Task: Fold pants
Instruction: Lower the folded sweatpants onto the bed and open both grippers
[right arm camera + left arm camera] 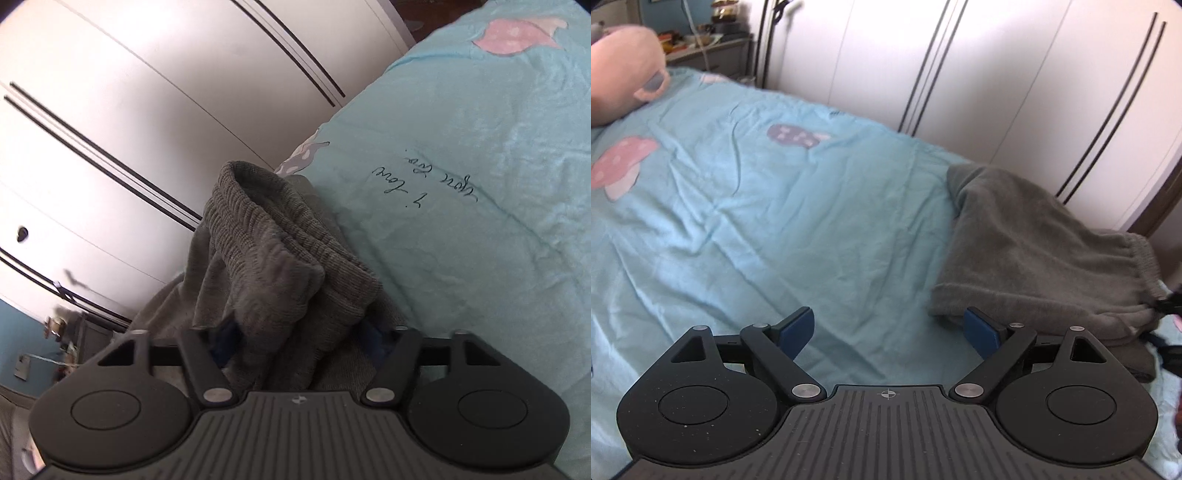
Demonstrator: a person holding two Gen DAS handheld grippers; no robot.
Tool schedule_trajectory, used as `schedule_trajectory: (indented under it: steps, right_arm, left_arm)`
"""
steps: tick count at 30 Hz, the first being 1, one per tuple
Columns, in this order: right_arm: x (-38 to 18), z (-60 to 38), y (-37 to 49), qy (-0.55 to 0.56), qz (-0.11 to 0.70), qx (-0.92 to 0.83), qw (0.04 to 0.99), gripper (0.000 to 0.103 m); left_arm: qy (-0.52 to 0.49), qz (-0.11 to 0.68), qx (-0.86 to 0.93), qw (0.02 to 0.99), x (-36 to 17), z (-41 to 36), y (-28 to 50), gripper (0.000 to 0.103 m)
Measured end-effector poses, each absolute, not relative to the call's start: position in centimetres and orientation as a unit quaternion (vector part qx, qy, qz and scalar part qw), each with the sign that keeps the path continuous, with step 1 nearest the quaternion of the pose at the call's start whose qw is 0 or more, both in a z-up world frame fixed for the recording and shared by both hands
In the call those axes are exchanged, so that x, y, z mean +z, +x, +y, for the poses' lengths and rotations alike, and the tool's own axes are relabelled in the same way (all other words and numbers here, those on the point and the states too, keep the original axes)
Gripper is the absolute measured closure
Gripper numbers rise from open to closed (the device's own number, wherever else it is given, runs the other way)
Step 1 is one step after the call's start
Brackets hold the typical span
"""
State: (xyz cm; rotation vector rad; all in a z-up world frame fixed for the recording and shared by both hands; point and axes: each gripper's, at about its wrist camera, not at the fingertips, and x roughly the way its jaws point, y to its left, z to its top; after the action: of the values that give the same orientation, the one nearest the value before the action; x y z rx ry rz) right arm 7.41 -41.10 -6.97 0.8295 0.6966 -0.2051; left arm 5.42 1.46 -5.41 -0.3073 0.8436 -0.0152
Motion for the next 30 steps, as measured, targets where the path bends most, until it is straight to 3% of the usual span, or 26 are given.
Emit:
schedule_trajectory:
  steps: [2, 8, 12, 15, 22, 24, 25, 26, 30]
  right_arm:
    - [-6.2, -41.0, 6.5, 0.398, 0.308, -0.079, 0.861, 0.058]
    - [-5.1, -40.7, 3.2, 0.413, 0.252, -0.056, 0.873, 0.059]
    - [-7.7, -39.6, 4.9, 0.281, 0.326, -0.106, 0.896, 0.052]
    - [-6.1, -38.3, 4.4, 0.236, 0.32, -0.115, 0.91, 0.039]
    - [-0.9, -33.7, 1.3, 0.187, 0.245, -0.069, 0.949, 0.039]
    - [-0.9, -32.1, 1.3, 0.167, 0.23, -0.041, 0.958, 0.046]
    - [-1.3, -31.4, 1.8, 0.162, 0.242, -0.027, 0.956, 0.065]
    - [-2.0, -30.8, 2.4, 0.162, 0.264, -0.014, 0.951, 0.073]
    - [-6.7, -29.4, 4.8, 0.135, 0.354, -0.011, 0.925, 0.073]
  left_arm:
    - [-0.159, 0.423, -0.004, 0.892, -6.0, 1.7, 5.8, 0.011]
    - [-0.179, 0.434, 0.004, 0.883, -6.7, 2.4, 6.2, 0.011]
    - [-0.177, 0.456, 0.024, 0.872, -7.4, 2.3, 6.7, 0.011]
    - [-0.178, 0.463, 0.027, 0.868, -7.7, 2.3, 6.8, 0.011]
    - [-0.171, 0.469, 0.037, 0.866, -7.8, 2.0, 6.8, 0.011]
    - [-0.171, 0.467, 0.032, 0.867, -7.6, 1.9, 6.6, 0.01]
    - [-0.17, 0.467, 0.028, 0.867, -7.6, 1.9, 6.5, 0.01]
    - [-0.168, 0.467, 0.024, 0.868, -7.5, 1.8, 6.4, 0.009]
    - [-0.151, 0.479, 0.013, 0.865, -7.7, 1.2, 6.5, 0.009]
